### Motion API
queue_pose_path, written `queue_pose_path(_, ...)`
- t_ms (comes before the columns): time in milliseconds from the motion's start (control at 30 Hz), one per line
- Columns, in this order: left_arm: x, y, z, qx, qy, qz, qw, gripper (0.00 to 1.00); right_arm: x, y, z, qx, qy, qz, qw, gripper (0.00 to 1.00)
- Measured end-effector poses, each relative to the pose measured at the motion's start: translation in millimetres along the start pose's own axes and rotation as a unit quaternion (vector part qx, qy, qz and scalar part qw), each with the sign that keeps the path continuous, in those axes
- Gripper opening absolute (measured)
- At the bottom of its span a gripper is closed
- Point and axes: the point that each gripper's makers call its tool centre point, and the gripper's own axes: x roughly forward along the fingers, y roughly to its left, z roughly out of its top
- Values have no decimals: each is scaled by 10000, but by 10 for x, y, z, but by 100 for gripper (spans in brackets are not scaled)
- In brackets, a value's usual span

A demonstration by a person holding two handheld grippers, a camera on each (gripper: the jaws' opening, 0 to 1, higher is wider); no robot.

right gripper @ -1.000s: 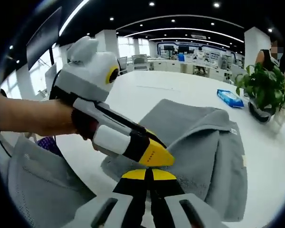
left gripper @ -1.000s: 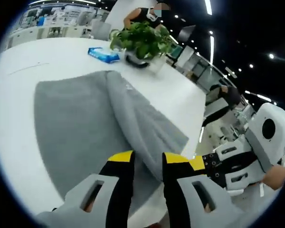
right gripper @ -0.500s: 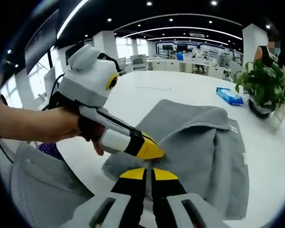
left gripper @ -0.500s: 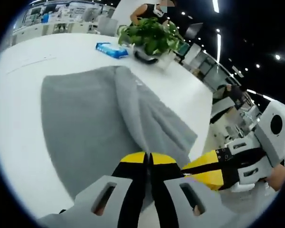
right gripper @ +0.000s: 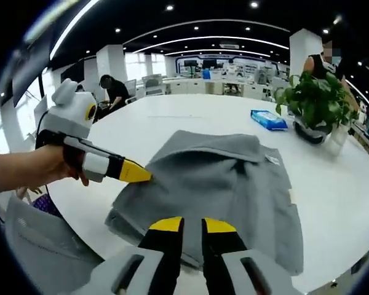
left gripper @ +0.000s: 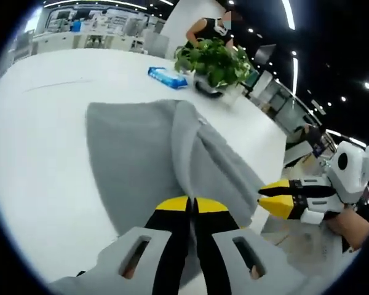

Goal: Open the folded towel by lifting each exposed corner and separating the folded layers until the towel lies flat within the target outline without major curled edges

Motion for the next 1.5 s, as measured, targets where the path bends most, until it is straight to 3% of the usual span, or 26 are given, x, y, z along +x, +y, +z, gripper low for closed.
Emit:
queue_pose_path(400, -409, 443, 151, -387, -490, 345, 9975, 1, 50, -103, -205, 100, 472, -216, 9986, 5)
queue_pose_path(467, -485, 522, 151, -444, -555, 423, 9966, 1, 62, -149, -353, 47, 846, -313, 9959, 2)
queue_pose_path(567, -603, 642, 148, -550, -659, 549, 9948, 1, 110, -179, -400, 37, 929, -359, 9950, 0)
queue_pose_path(667, -683, 701, 150, -589, -720, 610, 9938, 1, 117, -251, -584, -102, 1376, -498, 9892, 0)
queue_pose_path(767, -767, 748, 137, -535, -775, 681, 9932, 1, 164, -228, -575, -187, 1320, -440, 9901, 0)
queue_pose_path(867, -859, 820, 106, -480, -808, 742, 9928, 1, 180, -233, -605, -547, 1393, -454, 9877, 0)
queue_pose_path(1067, -1100, 1030, 75, -506, -954, 967, 9894, 1, 214, -209, -705, -731, 1608, -366, 9836, 0)
queue_pose_path(1200, -1267, 1154, 53, -636, -1092, 1064, 9863, 1, 245, -182, -820, -983, 1884, -300, 9767, 0)
queue_pose_path(1267, -1333, 1194, 33, -678, -1120, 1117, 9851, 1, 251, -157, -789, -1136, 1811, -277, 9765, 0)
queue_pose_path(1500, -1659, 1457, -18, -827, -1313, 1465, 9770, 1, 246, -182, -780, -858, 1680, -321, 9815, 0)
